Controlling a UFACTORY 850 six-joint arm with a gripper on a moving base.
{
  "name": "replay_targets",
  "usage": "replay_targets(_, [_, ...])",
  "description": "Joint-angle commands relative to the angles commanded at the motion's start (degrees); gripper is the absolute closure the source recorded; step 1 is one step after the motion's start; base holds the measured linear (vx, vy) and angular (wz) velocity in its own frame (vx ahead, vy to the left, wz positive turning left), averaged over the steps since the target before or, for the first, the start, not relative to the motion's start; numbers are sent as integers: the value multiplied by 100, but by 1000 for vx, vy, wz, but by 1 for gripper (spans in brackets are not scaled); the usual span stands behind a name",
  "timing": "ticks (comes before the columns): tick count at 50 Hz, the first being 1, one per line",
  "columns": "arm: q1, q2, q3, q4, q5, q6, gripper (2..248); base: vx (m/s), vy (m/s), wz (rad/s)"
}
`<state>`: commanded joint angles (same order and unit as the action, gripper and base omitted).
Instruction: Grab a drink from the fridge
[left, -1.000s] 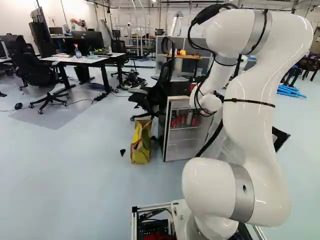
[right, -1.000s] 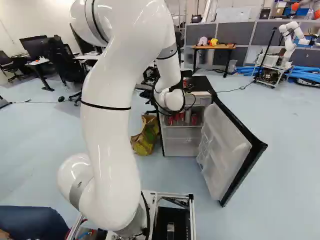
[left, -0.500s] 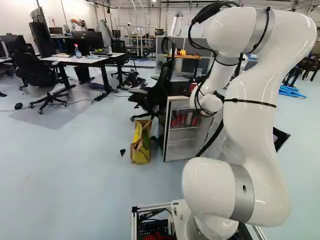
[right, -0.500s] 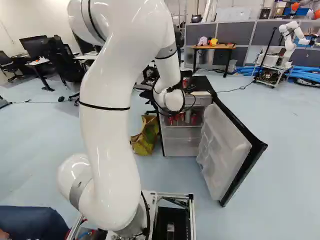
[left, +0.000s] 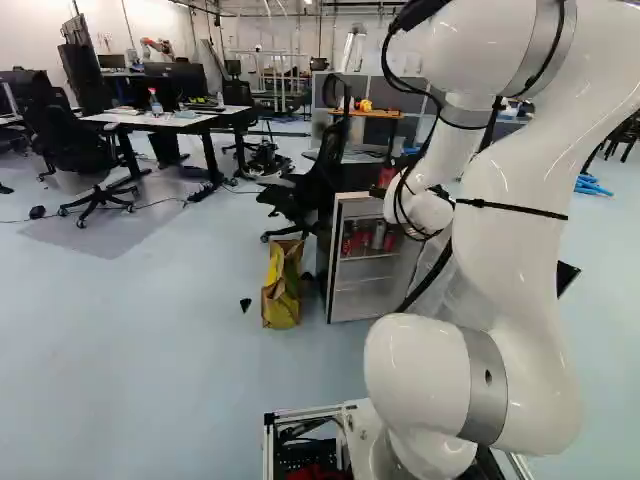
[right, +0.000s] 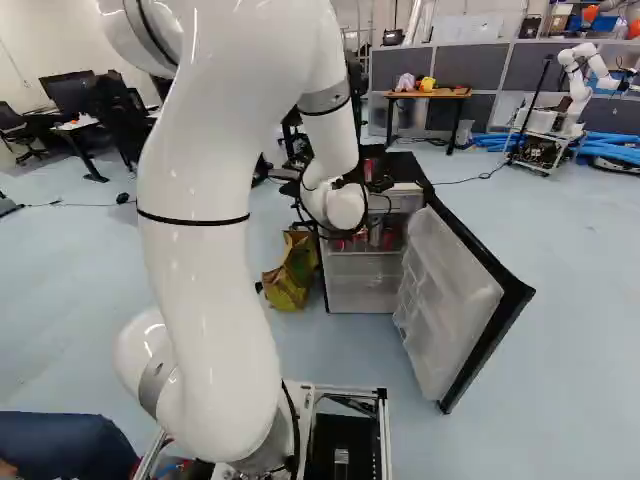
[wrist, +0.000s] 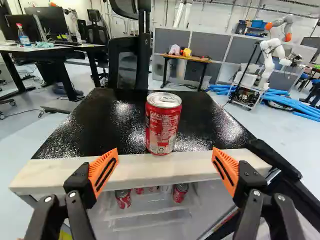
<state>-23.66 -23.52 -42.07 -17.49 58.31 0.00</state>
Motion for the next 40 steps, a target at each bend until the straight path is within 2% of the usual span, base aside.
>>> replay_targets(20, [-189, 678, 597, 0, 0, 0, 3, 0, 0, 0])
replay_targets(40, [-517, 1258, 971, 0, -196, 0, 3, 0, 0, 0])
